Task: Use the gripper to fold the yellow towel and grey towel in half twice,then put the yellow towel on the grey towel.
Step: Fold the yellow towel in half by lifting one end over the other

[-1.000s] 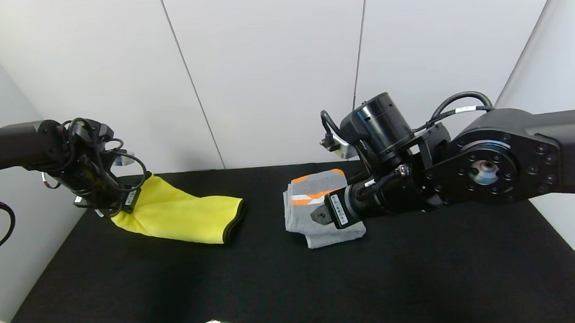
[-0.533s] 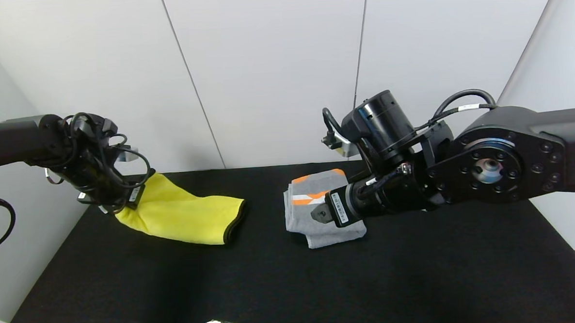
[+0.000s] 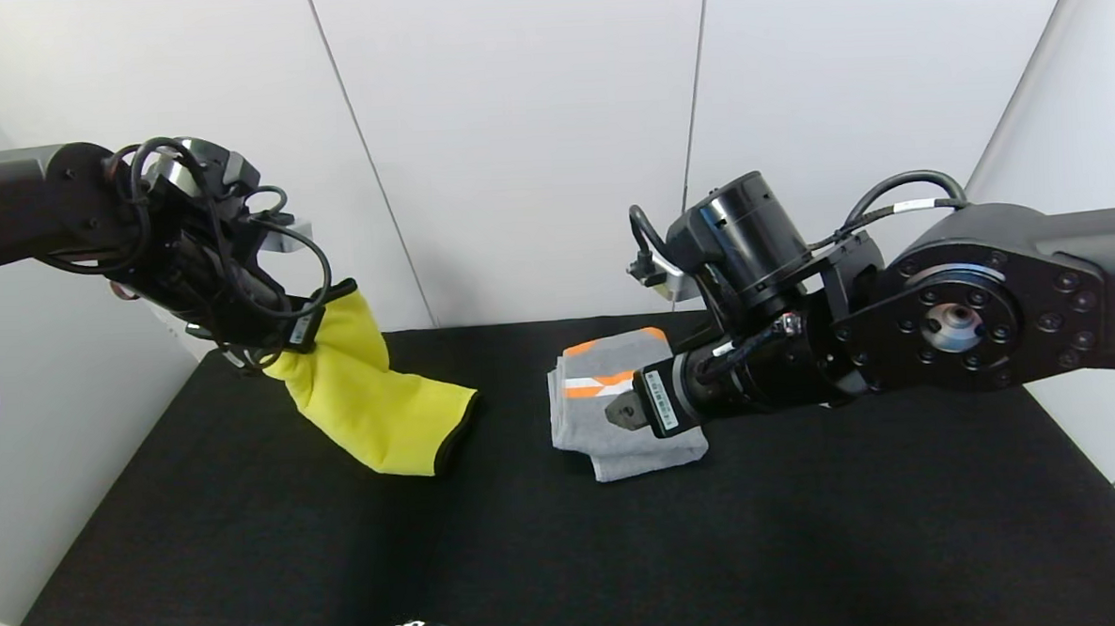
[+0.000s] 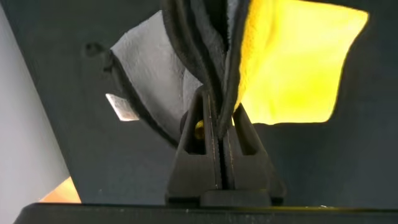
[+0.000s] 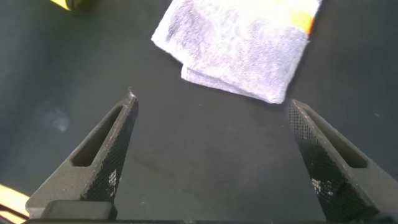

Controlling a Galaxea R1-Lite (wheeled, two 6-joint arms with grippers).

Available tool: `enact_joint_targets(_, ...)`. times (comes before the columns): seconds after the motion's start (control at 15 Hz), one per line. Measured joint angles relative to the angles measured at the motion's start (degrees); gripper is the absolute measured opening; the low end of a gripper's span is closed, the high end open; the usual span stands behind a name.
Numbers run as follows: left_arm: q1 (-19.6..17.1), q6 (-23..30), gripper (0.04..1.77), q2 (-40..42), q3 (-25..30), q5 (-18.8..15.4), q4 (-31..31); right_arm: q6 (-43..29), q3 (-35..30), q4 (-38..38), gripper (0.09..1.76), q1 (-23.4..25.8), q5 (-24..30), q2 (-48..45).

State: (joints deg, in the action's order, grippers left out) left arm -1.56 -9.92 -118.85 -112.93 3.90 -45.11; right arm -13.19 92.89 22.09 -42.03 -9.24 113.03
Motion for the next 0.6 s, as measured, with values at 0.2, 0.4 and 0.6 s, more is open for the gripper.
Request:
enact_joint_targets(0.2,0.5,-0.1,0.13,0.8,0.3,0.1,-0.1,-0.2,0.0,-0.1,1.71,-0.1,0.0,0.0)
enact_joint_targets(0.4,1.1,-0.7,0.13,1.1,0.4,0.5,-2.4,-0.3,0.0,-0.1,1.71,0.1,0.0,-0.1)
enact_joint_targets(0.6,2.6,-0.8,0.13,1.1,0.5,0.9,-2.7,-0.3,0.0,-0.1,1.71,0.2,0.0,-0.2)
